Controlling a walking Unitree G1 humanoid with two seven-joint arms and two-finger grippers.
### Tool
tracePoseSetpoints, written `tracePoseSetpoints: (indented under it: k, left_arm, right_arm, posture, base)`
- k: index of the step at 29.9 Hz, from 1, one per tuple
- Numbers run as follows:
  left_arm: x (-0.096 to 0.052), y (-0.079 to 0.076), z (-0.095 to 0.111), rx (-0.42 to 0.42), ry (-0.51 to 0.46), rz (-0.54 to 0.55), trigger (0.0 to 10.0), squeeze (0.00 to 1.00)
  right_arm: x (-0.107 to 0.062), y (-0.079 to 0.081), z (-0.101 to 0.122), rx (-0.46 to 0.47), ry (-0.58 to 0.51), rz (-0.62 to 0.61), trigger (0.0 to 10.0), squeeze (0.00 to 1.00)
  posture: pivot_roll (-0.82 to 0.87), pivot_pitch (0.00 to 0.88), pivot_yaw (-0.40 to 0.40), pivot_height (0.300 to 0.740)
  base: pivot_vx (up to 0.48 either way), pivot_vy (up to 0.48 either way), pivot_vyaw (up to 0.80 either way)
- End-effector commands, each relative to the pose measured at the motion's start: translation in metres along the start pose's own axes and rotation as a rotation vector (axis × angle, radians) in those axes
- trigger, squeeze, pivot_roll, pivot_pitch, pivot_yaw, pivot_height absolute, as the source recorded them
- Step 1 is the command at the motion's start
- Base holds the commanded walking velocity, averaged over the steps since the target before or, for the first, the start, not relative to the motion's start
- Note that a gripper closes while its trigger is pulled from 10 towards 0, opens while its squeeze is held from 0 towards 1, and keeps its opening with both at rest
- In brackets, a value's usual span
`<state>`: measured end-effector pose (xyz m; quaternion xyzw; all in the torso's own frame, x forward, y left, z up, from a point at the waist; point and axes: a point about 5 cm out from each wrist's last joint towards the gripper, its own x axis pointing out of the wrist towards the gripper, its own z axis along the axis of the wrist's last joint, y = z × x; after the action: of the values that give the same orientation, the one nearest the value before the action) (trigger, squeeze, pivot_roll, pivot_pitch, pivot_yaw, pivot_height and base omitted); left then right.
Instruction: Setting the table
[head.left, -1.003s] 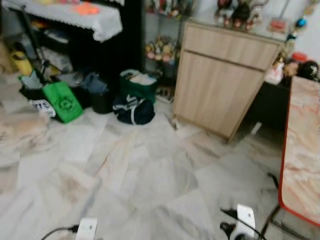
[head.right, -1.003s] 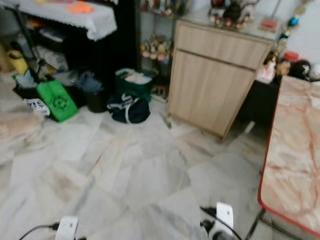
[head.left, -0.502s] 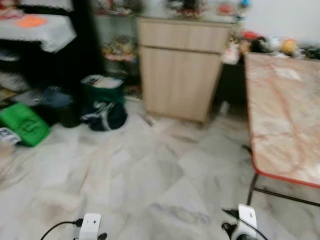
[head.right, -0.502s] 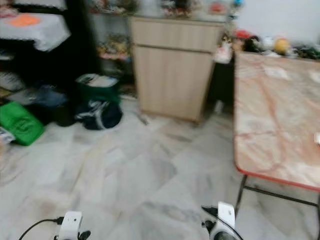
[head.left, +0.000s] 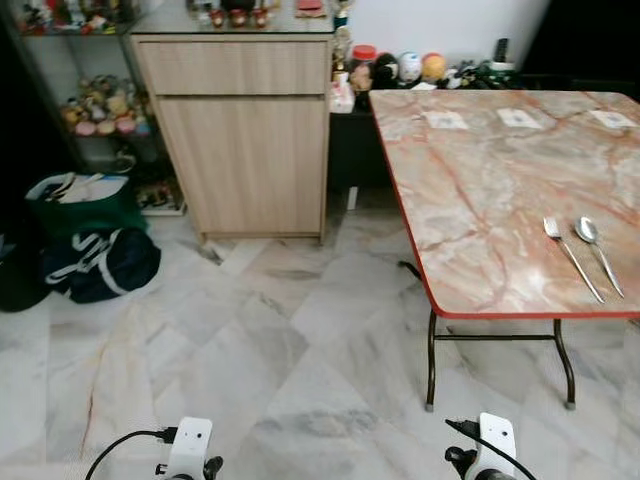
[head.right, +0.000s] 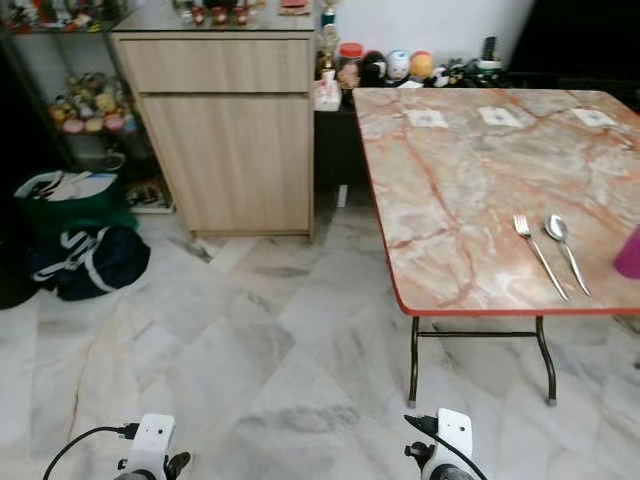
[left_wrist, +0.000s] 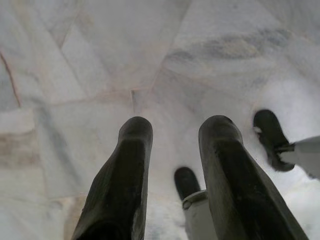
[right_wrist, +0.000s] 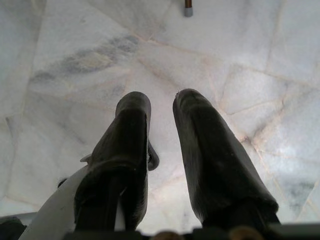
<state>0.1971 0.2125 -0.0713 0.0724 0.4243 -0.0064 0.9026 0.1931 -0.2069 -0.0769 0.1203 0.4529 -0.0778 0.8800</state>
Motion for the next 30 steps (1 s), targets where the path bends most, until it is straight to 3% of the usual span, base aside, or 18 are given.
tracePoseSetpoints:
  k: [1, 30]
  left_arm:
    - [-0.0008, -0.0014, -0.0042, 0.019, 0.013, -0.01, 10.0, 0.0]
    - [-0.0009, -0.0039, -0.0053, 0.032, 0.016, -0.031, 10.0, 0.0]
  right_arm:
    - [-0.0004, -0.0025, 0.0015, 0.025, -0.02, -0.013, 10.0, 0.0]
    - [0.0, -0.0004, 0.0036, 0.032, -0.04, -0.014, 10.0, 0.0]
  posture:
    - [-0.03, 0.031, -0.01, 0.74]
    - [-0.03, 0.0, -0.002, 0.74]
  base:
    - [0.0, -0.337, 0.0]
    - [0.0, -0.397, 0.0]
